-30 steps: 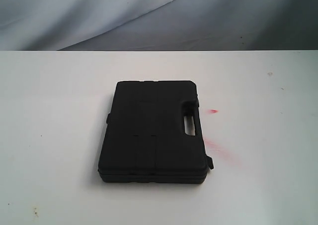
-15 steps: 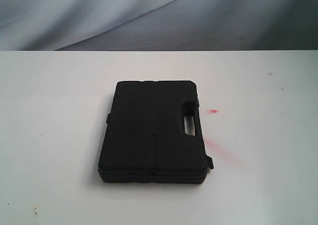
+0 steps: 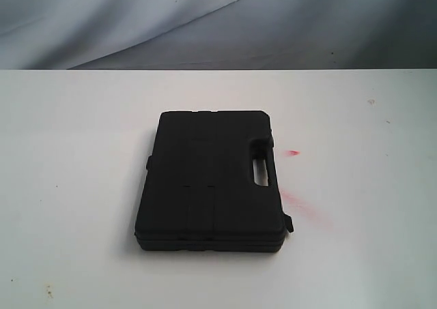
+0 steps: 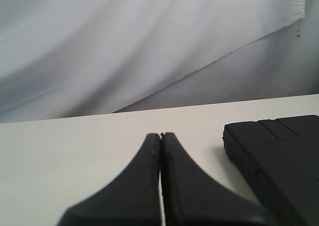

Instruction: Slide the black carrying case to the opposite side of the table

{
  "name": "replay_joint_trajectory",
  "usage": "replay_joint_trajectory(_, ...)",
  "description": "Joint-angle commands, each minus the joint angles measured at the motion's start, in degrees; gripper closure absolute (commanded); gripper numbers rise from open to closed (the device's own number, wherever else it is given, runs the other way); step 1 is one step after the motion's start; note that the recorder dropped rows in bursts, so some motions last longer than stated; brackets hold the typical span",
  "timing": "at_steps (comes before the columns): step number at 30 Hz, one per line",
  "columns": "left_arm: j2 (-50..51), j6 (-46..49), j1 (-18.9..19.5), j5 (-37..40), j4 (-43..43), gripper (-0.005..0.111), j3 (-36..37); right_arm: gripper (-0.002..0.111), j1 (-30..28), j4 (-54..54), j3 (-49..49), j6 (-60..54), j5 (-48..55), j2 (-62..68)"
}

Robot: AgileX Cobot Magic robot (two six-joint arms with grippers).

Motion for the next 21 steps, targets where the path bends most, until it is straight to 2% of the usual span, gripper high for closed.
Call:
replay_joint_trajectory(1,-0.2,-0.2,0.6,0.1,0.0,0.107,0.3,0.108,-0.3,-0.5,0.2,-0.1,-0.2,-0.4)
replay_joint_trajectory(5,-0.2,-0.4,2.7,0.1,0.0,0.107,0.3,0.108,-0.3,-0.5,0.2,-0.1,-0.2,-0.4)
replay_joint_trajectory(21,-0.2,-0.3,2.7,0.1,0.0,0.107,0.3,0.108,-0.3,-0.5,0.2,-0.1,-0.2,-0.4)
